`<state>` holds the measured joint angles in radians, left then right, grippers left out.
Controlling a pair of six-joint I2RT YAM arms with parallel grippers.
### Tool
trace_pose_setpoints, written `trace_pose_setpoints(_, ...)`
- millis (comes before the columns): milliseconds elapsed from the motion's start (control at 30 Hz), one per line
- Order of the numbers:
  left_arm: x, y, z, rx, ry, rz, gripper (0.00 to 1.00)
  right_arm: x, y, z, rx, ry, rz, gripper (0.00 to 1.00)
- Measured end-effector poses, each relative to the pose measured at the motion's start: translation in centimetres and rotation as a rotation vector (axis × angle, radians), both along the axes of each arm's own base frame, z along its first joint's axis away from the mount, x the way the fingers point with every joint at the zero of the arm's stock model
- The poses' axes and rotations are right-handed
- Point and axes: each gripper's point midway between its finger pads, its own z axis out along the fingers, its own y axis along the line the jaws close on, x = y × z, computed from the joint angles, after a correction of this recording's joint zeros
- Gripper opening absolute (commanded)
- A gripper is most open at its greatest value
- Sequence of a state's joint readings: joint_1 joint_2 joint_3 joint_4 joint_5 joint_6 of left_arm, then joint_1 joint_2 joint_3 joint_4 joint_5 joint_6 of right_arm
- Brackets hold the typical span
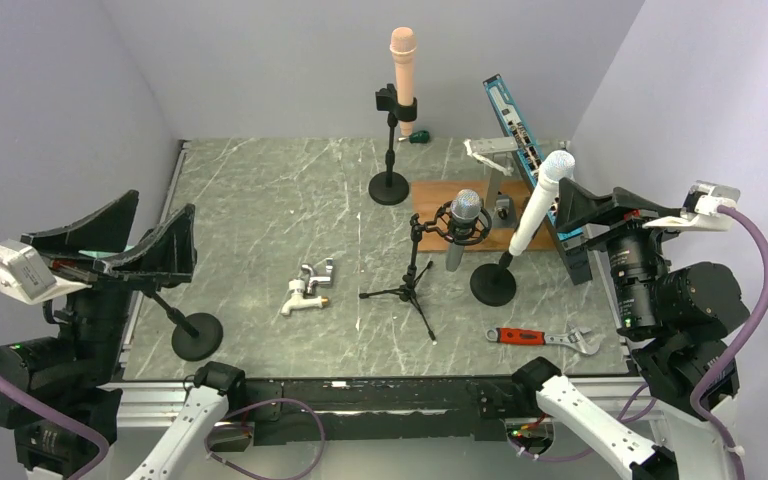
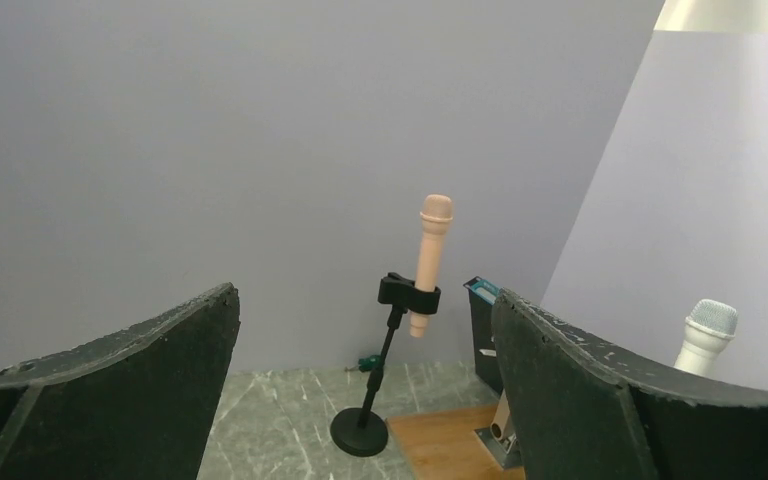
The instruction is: Remove the microphone from the stand
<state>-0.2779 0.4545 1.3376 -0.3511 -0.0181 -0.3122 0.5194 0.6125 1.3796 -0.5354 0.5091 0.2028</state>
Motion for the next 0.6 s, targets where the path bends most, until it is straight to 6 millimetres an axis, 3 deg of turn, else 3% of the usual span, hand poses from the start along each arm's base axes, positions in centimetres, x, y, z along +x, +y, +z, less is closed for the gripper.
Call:
trace_pose_setpoints(300, 0.5, -0.3, -1.7, 0.024, 0.07, -0.007, 0.99, -0.3, 1.8, 0.7, -0.033, -0.021, 0.103, 1.0)
trace_pose_setpoints(467, -0.1, 0.0, -1.9, 0.039, 0.086, 0.004, 0.99, 0.6, 4.7, 1.2, -0.076, -0.016, 0.226, 1.0)
trace_pose_setpoints(600, -0.6, 1.0, -2.2, 0.046, 0.098, 0.05, 0.99, 2.3, 8.4, 3.0, -0.094, -0.006, 0.358, 1.0)
